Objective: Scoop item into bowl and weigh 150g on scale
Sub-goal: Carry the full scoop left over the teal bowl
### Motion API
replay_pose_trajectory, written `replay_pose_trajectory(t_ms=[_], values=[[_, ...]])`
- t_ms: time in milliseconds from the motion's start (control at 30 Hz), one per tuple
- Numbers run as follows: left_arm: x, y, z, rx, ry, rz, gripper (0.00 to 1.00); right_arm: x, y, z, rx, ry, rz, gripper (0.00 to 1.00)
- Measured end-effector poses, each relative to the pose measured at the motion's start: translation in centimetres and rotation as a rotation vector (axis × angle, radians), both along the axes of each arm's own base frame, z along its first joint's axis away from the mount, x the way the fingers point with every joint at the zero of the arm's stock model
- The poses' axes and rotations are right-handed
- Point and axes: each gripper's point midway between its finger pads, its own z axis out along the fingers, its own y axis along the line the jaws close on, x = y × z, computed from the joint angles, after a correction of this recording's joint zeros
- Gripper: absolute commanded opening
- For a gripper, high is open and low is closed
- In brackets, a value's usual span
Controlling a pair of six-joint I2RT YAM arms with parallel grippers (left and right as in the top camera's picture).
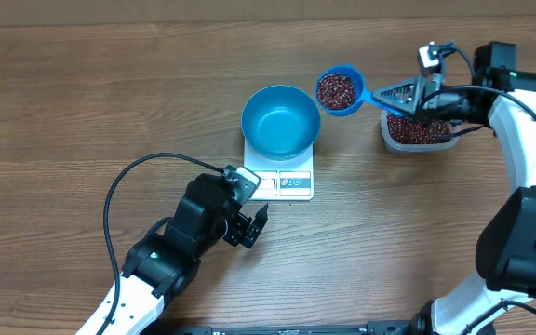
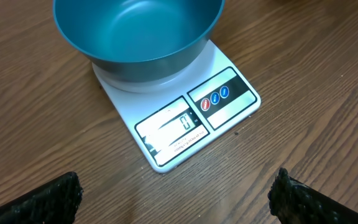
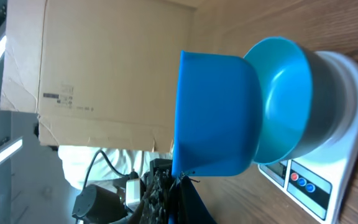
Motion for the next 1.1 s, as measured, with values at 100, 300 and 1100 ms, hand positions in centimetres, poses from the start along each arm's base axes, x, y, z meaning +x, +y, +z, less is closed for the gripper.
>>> replay_pose_trajectory(t_ms=[100,300,1100], values=[[0.0,0.0,0.0,0.000,0.000,0.000,1.00,-0.2,0.9,-0.1,-0.006,0.008,0.020,0.04],[0.1,0.0,0.1,-0.003,-0.007,0.001,1.00,-0.2,1.1,-0.2,-0.009,0.013,0.023,0.04],[1.4,-0.8,2.1,-0.054,-0.091,0.002,1.00,0.3,1.4,-0.8,-0.048,0.049,0.009,0.04]])
